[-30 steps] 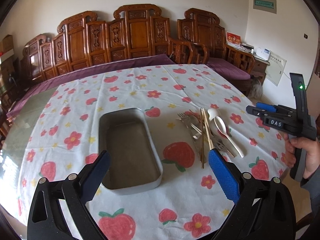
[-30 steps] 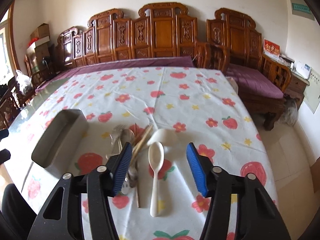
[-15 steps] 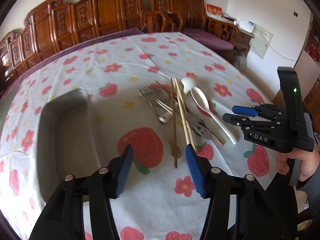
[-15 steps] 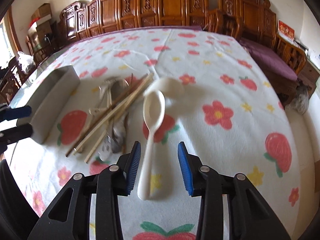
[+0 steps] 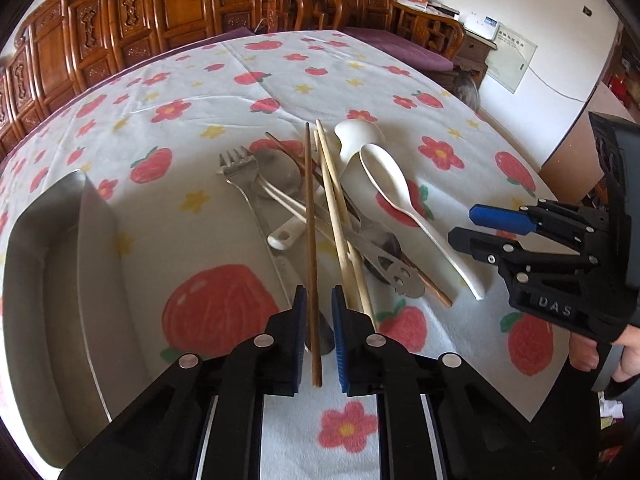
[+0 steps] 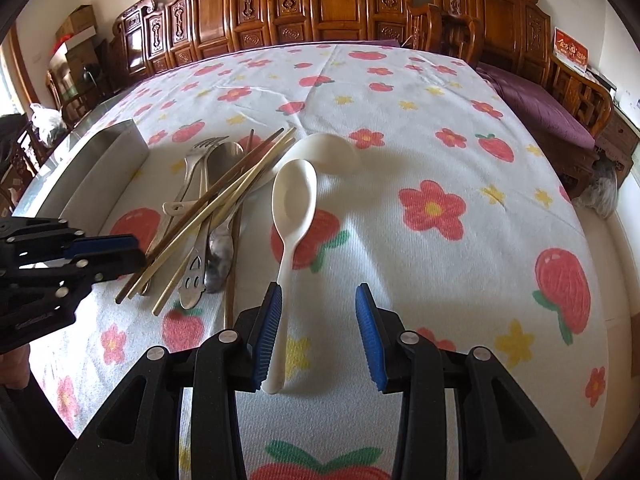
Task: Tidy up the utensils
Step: 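Grasp a wooden chopstick with the left tool while the right tool approaches the white plastic spoon, then grasp the white plastic spoon with the right tool while the left tool lifts the chopstick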
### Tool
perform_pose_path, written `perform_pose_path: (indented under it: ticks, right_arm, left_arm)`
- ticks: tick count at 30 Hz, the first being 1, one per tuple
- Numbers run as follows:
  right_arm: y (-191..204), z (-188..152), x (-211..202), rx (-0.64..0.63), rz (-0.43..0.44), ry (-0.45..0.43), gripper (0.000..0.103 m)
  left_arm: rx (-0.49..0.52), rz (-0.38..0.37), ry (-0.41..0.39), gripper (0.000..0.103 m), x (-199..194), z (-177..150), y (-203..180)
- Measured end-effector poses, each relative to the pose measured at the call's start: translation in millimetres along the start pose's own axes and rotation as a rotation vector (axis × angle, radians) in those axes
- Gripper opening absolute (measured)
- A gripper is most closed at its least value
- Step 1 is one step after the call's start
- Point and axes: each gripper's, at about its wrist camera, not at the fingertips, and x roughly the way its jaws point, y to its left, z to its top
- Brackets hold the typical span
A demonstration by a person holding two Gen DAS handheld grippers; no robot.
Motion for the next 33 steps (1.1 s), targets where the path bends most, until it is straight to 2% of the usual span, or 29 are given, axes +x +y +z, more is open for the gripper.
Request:
perform_pose_path:
  ticks: [1,15,25,31,33]
  right_arm:
    - [0.1,0.1,0.1,-0.001,0.0,0.0,0.041]
    - [5.6,-0.9,3.2,-0.006,0.017,0.011,0.041]
    - [15.7,-3.6,9.2,-0.048,0.018,0.012,0.032]
    - [26.4,-4.4,11.0,-0.112,-0.035,0.016,0.03]
    - [26.1,-3.8,10.7,-0.118,-0.05,0.02,0.019]
  left_arm:
    - [0.002,-0.002,0.001,0.006,3.2,1.9,-0.3]
    - [0.02,0.042,0.038,0.006,24.6,12.6,-4.9]
    - [0.014,0.047,-0.053,0.004,-21.6,7.5,-7.6]
    - [-0.007,0.049,-0.094,0.004,-52.6,-2.1,-7.9]
    - [-0.009,0.054,-0.101,0.004,-60.0,-5.7,-6.7]
